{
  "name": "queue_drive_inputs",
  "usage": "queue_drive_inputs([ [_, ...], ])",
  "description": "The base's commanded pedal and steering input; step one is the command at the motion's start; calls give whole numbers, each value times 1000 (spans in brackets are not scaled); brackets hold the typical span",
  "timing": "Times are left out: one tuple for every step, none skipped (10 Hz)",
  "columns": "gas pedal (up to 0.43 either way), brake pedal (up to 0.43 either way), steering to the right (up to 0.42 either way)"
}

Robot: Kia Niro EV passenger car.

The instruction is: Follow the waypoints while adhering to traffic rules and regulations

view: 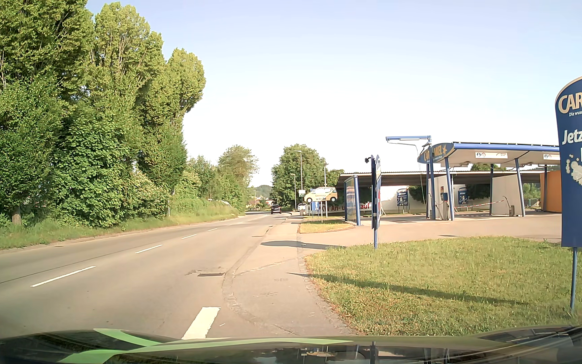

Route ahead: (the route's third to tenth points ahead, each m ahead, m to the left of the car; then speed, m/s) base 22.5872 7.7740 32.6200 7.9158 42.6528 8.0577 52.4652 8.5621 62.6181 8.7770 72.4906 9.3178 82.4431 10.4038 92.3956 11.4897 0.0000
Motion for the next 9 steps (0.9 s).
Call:
queue_drive_inputs([
  [0, 0, -60],
  [0, 0, -97],
  [0, 0, -149],
  [0, 0, -206],
  [0, 0, -245],
  [0, 0, -281],
  [28, 0, -311],
  [110, 0, -338],
  [118, 0, -354],
])
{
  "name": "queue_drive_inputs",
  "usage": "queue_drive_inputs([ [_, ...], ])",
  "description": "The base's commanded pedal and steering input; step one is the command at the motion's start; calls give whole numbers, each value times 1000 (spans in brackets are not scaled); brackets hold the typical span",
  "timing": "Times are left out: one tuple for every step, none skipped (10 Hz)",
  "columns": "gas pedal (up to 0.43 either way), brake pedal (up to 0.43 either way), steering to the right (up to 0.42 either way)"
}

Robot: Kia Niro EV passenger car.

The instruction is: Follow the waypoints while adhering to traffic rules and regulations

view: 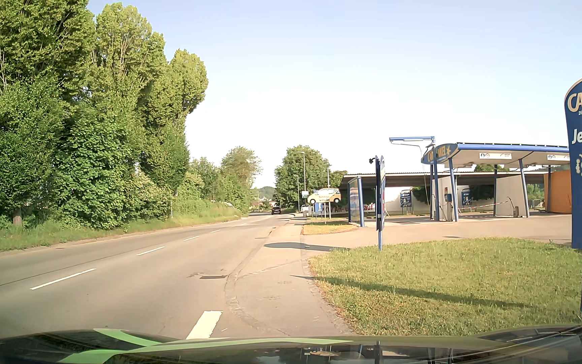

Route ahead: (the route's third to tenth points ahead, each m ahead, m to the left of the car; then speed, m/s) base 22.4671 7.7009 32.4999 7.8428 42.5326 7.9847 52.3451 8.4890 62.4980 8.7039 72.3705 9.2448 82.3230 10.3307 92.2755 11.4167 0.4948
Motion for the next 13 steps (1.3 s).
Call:
queue_drive_inputs([
  [157, 0, -362],
  [189, 0, -368],
  [240, 0, -386],
  [260, 0, -406],
  [268, 0, -426],
  [268, 0, -434],
  [268, 0, -435],
  [280, 0, -435],
  [287, 0, -433],
  [299, 0, -427],
  [299, 0, -422],
  [311, 0, -411],
  [319, 0, -397],
])
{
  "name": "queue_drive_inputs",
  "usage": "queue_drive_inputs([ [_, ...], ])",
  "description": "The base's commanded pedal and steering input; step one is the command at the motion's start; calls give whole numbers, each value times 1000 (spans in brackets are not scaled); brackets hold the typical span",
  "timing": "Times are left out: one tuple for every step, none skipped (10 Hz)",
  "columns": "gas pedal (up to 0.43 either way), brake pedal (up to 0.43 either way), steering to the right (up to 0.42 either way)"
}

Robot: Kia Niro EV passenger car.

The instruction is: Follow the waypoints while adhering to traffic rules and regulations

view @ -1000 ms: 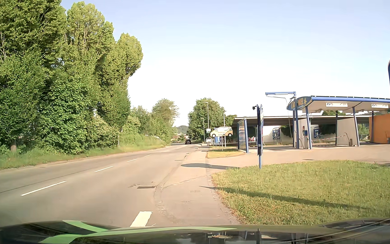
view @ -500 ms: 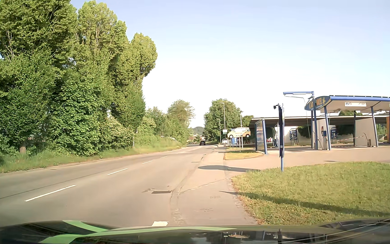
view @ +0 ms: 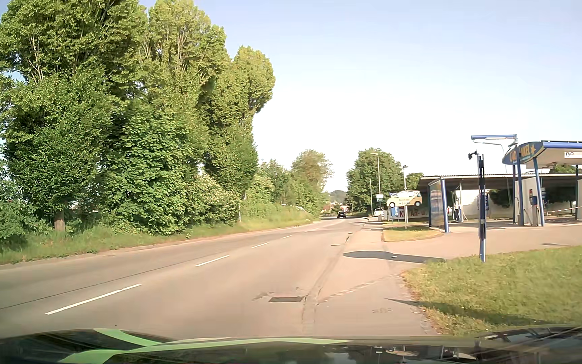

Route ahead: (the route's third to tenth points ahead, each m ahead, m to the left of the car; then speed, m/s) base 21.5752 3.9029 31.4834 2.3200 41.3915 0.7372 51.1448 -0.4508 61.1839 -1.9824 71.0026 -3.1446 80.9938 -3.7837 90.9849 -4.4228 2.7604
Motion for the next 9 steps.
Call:
queue_drive_inputs([
  [319, 0, -383],
  [319, 0, -368],
  [319, 0, -351],
  [311, 0, -326],
  [311, 0, -278],
  [311, 0, -220],
  [299, 0, -160],
  [299, 0, -90],
  [299, 0, -23],
])
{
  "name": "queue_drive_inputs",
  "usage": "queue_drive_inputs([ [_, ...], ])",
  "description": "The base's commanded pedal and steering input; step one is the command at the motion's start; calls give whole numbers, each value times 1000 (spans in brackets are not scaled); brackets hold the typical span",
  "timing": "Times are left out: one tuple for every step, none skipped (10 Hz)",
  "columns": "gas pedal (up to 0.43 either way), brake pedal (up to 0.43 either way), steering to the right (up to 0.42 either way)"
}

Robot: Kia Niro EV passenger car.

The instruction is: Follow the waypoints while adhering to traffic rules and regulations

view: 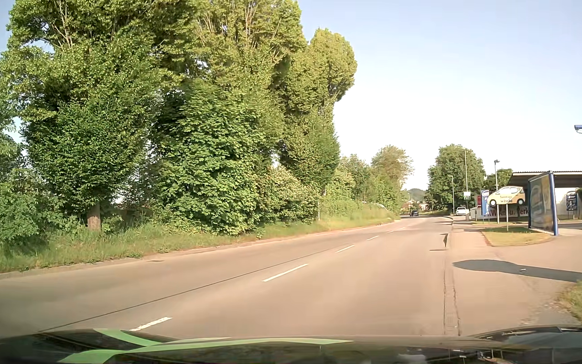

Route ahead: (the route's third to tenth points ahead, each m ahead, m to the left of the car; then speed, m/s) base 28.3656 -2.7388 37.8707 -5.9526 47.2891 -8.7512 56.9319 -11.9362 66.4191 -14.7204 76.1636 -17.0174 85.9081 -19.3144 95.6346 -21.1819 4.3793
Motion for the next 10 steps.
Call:
queue_drive_inputs([
  [299, 0, 26],
  [299, 0, 30],
  [299, 0, 29],
  [299, 0, 43],
  [299, 0, 59],
  [299, 0, 76],
  [299, 0, 91],
  [299, 0, 107],
  [299, 0, 119],
  [299, 0, 124],
])
